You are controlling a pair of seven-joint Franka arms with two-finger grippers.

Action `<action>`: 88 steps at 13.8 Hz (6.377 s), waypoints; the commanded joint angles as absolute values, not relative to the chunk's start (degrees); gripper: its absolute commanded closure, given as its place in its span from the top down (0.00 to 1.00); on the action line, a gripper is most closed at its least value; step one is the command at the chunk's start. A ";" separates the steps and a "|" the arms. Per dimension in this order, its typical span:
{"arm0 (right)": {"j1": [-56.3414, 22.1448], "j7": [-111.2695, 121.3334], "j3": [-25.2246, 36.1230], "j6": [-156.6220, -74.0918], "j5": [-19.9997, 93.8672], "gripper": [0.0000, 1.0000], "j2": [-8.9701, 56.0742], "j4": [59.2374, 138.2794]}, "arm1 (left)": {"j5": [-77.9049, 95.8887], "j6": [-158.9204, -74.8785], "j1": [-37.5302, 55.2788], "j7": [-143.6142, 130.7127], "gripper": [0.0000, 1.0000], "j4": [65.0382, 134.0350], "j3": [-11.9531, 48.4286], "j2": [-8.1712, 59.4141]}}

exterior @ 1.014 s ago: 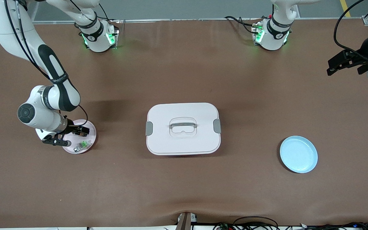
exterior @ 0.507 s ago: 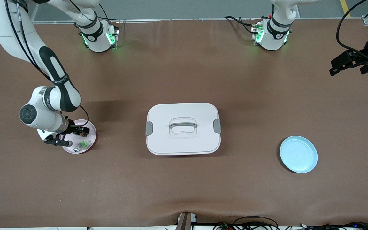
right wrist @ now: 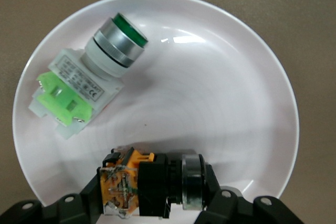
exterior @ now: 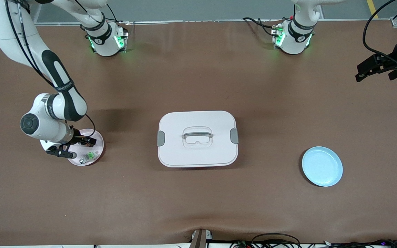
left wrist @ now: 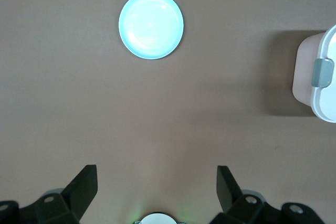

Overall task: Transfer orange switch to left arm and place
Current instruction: 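Close the right gripper on the orange-and-black switch, then lift the switch with the right gripper while the left gripper approaches, then carry the switch over the box while the left gripper reaches it, then close the left gripper on the switch held by the right gripper, then open the right gripper while the left gripper carries the switch away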

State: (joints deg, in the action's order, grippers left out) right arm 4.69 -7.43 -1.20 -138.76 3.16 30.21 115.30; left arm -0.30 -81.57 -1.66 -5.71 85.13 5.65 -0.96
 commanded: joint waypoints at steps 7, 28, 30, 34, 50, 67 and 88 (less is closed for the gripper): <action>3.87 -23.81 -4.31 -119.46 16.21 0.00 21.54 110.13 | -3.08 -81.30 -1.32 -5.80 1.00 83.85 6.24 -0.26; -16.77 -68.28 -4.13 -111.44 65.02 0.00 15.56 99.33 | 6.23 -86.82 1.93 -5.98 1.00 83.85 9.67 3.86; -19.41 -71.79 -4.13 -115.37 67.05 0.00 15.99 97.13 | 8.77 -89.46 4.47 -6.85 1.00 83.85 9.84 5.44; -24.95 -77.95 -4.22 -121.55 67.59 0.00 21.60 90.02 | 11.95 -96.04 9.48 -9.49 1.00 83.67 10.11 8.52; -33.22 -88.68 -3.60 -128.76 67.33 0.00 35.77 72.25 | 25.66 -112.93 20.03 -25.56 0.97 83.32 10.28 15.73; -33.22 -93.52 -3.52 -128.67 67.33 0.00 36.30 67.41 | 25.05 -119.79 20.92 -27.07 0.30 83.50 10.28 19.25; -29.62 -90.18 -3.34 -127.45 66.28 1.00 36.92 67.06 | 13.47 -113.03 9.85 -25.49 0.00 83.76 9.49 18.28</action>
